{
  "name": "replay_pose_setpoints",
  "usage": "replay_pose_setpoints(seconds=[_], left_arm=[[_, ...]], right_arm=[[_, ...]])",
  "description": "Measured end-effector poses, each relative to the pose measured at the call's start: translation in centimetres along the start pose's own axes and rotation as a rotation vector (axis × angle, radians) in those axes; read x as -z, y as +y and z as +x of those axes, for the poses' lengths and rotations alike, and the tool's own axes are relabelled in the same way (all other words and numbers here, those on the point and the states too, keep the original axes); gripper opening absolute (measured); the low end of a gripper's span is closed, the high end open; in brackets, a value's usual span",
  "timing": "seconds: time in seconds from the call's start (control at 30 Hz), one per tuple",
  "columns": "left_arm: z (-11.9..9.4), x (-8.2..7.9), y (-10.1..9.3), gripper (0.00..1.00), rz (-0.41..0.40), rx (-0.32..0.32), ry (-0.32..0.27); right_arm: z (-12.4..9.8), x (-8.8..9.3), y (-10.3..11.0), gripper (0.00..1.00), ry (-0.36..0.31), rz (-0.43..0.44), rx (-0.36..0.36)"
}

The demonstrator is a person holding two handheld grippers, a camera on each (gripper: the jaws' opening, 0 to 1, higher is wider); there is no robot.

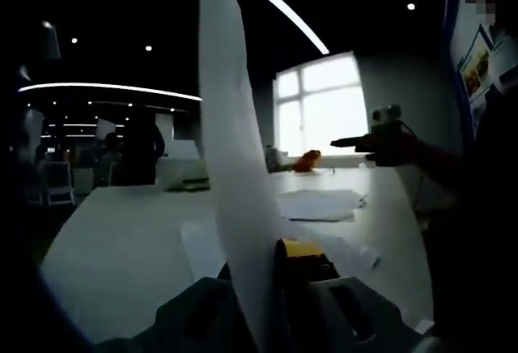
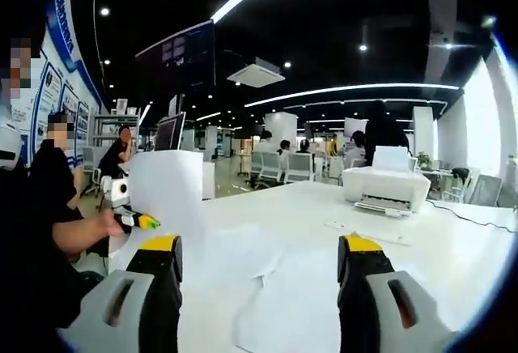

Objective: Organize the stack of printing papers by aligning and flattening the scattered papers on the table

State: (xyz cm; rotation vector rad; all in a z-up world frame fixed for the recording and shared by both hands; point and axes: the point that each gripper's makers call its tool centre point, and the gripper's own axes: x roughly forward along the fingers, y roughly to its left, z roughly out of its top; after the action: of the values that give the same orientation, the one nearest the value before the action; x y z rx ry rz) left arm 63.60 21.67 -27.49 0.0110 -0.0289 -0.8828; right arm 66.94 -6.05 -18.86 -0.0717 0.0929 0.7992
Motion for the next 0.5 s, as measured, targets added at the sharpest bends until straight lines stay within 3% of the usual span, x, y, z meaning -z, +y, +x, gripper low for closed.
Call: replay_pose_setpoints(seconds=[0.33, 0.5], left_arm=[[-0.2, -0.2, 0.5, 0.06, -0.010, -0.014, -0.015], [-0.1, -0.1, 0.5, 0.06, -0.006, -0.014, -0.010]], right_arm=[[1.7, -0.3, -1.1, 0.88, 0.045, -0.020, 0.015], [2.0, 0.0, -2.0, 0.89, 0.053, 0.016, 0.023]])
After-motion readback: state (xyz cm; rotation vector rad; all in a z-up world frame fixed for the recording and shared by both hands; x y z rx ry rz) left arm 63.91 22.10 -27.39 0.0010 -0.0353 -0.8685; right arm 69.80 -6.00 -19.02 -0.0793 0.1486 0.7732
